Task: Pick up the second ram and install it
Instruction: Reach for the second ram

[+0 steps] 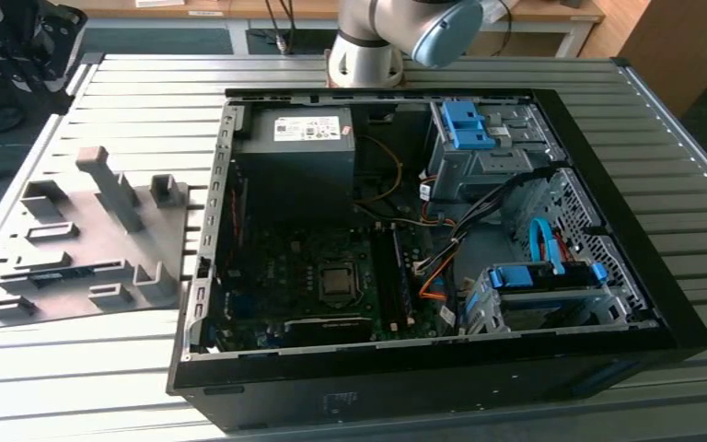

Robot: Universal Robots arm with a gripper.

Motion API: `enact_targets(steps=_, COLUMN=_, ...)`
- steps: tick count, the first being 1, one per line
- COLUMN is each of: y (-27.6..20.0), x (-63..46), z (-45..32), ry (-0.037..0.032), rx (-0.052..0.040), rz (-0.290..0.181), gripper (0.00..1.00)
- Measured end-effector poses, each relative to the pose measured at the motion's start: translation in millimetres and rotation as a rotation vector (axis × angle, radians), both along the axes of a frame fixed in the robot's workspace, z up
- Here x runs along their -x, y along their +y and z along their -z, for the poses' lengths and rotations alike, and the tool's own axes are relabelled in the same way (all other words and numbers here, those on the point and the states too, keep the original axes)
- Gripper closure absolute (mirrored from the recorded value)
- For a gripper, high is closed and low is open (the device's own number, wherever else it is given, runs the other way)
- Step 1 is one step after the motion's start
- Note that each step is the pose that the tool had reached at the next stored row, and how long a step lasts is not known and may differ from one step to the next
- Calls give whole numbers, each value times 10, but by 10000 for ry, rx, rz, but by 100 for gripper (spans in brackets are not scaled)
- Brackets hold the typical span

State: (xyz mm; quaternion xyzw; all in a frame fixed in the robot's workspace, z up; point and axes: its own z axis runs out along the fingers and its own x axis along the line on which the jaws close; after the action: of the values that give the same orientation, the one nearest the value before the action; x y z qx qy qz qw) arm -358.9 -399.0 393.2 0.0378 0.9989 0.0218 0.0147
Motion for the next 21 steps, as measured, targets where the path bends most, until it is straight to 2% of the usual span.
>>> enact_targets(steps=21, y=0, x=325, z=0, ry=0, rx=0, rz=0, gripper=90)
